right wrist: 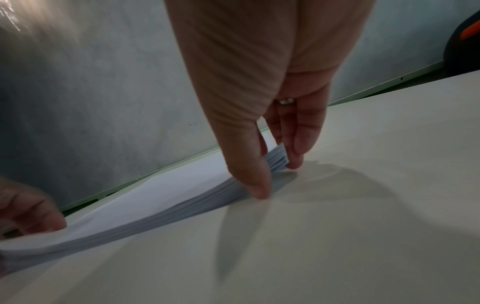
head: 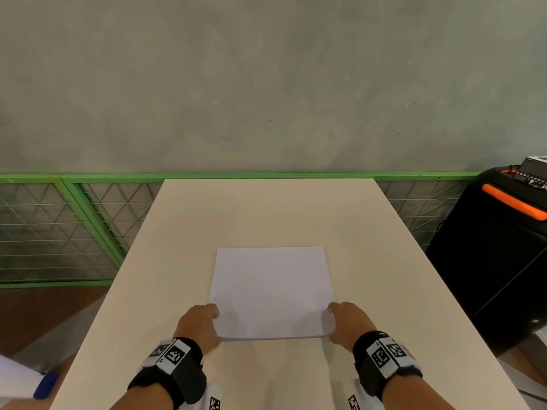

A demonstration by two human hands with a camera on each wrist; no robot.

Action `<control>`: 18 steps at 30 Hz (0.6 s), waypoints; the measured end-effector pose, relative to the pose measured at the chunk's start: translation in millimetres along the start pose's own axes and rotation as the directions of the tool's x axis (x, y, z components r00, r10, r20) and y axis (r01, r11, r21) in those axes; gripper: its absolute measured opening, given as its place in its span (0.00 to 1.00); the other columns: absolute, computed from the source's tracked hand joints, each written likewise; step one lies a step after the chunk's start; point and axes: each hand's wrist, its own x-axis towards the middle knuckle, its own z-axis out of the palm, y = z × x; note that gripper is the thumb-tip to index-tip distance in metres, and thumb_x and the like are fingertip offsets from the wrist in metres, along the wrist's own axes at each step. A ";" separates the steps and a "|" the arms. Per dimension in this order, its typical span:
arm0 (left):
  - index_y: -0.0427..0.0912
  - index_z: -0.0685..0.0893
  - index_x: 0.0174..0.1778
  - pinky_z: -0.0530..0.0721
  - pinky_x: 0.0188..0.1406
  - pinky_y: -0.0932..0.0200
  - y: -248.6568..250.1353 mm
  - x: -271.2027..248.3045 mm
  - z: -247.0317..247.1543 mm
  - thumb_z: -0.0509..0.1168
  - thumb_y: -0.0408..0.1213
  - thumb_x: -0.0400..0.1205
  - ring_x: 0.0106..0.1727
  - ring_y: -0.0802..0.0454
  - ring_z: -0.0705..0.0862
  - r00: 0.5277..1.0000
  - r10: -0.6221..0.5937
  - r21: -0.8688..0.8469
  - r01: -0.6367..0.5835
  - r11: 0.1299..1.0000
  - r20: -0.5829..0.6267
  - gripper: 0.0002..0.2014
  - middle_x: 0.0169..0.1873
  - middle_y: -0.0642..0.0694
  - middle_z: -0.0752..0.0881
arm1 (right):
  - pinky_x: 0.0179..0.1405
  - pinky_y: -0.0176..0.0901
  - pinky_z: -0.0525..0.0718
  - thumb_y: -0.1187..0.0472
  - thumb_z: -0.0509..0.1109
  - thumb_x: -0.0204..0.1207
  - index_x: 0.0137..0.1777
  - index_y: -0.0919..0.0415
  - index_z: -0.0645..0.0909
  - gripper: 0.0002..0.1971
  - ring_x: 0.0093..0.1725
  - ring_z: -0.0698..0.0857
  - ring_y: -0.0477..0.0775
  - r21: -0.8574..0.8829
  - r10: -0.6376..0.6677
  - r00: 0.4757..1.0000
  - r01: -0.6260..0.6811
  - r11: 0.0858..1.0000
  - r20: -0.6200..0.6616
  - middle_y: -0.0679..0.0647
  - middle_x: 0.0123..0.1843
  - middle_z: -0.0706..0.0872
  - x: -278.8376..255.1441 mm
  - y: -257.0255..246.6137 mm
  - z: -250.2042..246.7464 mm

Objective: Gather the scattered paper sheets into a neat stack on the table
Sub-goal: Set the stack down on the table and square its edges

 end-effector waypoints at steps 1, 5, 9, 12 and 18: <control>0.47 0.77 0.67 0.76 0.60 0.65 0.1 -0.4 -0.2 0.69 0.34 0.72 0.66 0.50 0.79 1.000 -0.001 -0.005 0.001 1.000 0.006 0.26 0.65 0.47 0.80 | 0.62 0.44 0.79 0.63 0.67 0.71 0.67 0.61 0.73 0.22 0.64 0.80 0.60 0.001 -0.001 1.000 0.001 1.000 0.000 0.60 0.64 0.80 0.2 0.0 -0.2; 0.46 0.76 0.69 0.75 0.59 0.65 -0.2 -1.1 -0.2 0.68 0.33 0.72 0.66 0.50 0.79 0.999 0.014 0.022 -0.015 1.000 0.035 0.26 0.65 0.47 0.80 | 0.60 0.44 0.81 0.63 0.68 0.70 0.66 0.61 0.72 0.23 0.63 0.81 0.60 0.020 -0.007 1.000 0.007 1.000 0.011 0.60 0.64 0.81 0.6 -1.2 -2.8; 0.46 0.78 0.63 0.76 0.54 0.65 3.4 -1.6 -2.2 0.62 0.29 0.74 0.62 0.49 0.81 0.998 0.047 0.085 -0.051 0.995 0.050 0.21 0.60 0.47 0.82 | 0.57 0.46 0.82 0.65 0.70 0.69 0.70 0.60 0.68 0.29 0.63 0.82 0.61 0.032 -0.011 1.000 0.010 0.999 0.021 0.61 0.64 0.82 1.4 -3.9 -6.5; 0.57 0.70 0.35 0.75 0.47 0.65 5.9 -3.5 -6.4 0.62 0.29 0.74 0.49 0.51 0.79 0.996 0.076 0.114 -0.081 0.990 0.045 0.14 0.39 0.55 0.76 | 0.57 0.46 0.83 0.65 0.70 0.69 0.71 0.60 0.67 0.30 0.63 0.82 0.62 0.009 -0.013 0.999 0.012 1.000 0.033 0.62 0.64 0.81 2.3 -5.4 -8.7; 0.50 0.68 0.42 0.74 0.46 0.66 9.2 -6.2 -9.9 0.63 0.29 0.74 0.46 0.52 0.74 0.995 0.092 0.113 -0.096 0.989 0.032 0.12 0.35 0.54 0.71 | 0.59 0.46 0.82 0.64 0.71 0.69 0.72 0.61 0.67 0.30 0.64 0.81 0.62 -0.043 -0.016 0.998 0.019 0.999 0.065 0.62 0.66 0.80 2.1 -6.8 -12.0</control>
